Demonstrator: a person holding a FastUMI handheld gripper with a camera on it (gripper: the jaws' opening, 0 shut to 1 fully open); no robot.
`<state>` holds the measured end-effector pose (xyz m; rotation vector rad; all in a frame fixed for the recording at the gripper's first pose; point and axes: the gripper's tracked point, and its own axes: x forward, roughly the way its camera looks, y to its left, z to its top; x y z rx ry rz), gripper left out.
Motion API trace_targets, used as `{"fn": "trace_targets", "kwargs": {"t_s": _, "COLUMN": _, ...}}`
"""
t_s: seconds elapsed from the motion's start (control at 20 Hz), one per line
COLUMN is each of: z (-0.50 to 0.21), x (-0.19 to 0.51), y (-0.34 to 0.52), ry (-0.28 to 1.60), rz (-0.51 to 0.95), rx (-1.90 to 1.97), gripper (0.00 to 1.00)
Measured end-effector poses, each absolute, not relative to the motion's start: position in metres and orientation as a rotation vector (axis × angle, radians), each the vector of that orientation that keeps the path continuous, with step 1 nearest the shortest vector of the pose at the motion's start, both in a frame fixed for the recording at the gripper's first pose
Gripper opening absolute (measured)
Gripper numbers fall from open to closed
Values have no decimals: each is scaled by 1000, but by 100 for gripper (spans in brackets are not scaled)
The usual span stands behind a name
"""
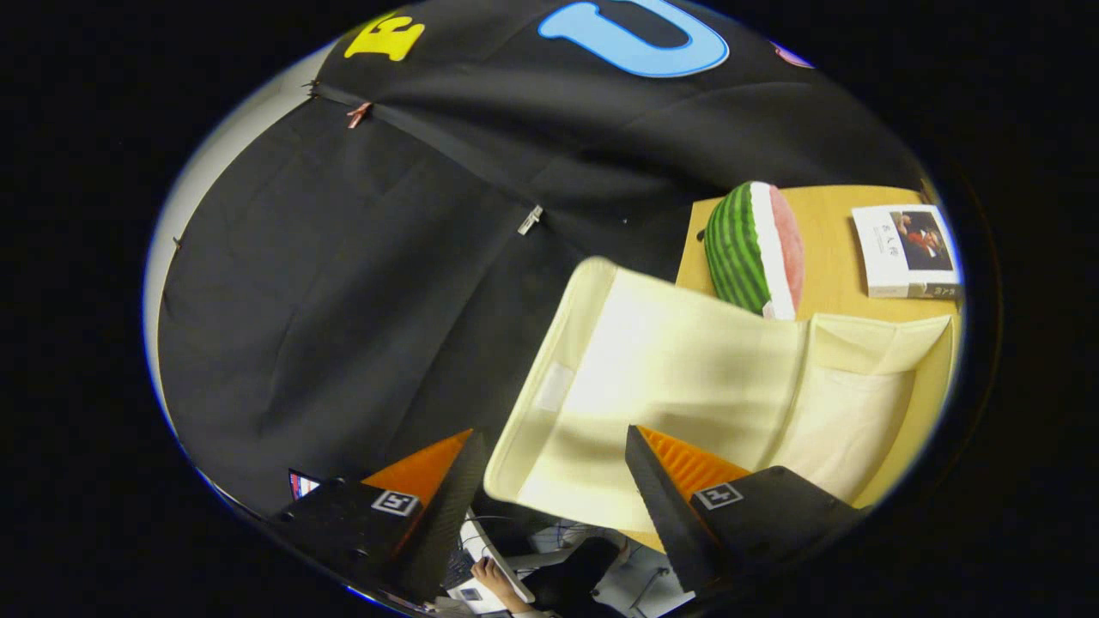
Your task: Open the storage box then place both shoes into the box .Put the left shoe in first, then the right shoe, with the right side of both shoes facing outward in a uniform manner.
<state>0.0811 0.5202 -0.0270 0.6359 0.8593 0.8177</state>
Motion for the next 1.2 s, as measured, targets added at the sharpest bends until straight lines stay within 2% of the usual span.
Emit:
{"fn": "trace_targets", "kwargs": {"t_s": 0.05, "z": -19, "x": 84, "y": 506, "ry": 800, "rz": 807, "rx": 597, "gripper": 97}}
{"fn": "trace_targets", "kwargs": {"t_s": 0.3, "z": 24, "x": 97, "y": 420, "ry": 520, "rz": 710, "rx": 438, "gripper": 98}}
{"fn": "trace_targets", "kwargs": {"t_s": 0.6, "z": 10, "x": 101, "y": 300, "ry": 394, "rz": 508, "rx": 228, "gripper": 98}}
{"fn": "trace_targets", "kwargs": {"t_s": 0.9, "z": -9, "x": 86, "y": 189, "ry": 328, "rz": 293, "rx": 97, "gripper": 98}}
{"fn": "trace_targets", "kwargs": {"t_s": 1.2, "z": -85, "x": 54, "y": 95, "ry": 457, "rz": 146, "rx": 37, "gripper": 98}}
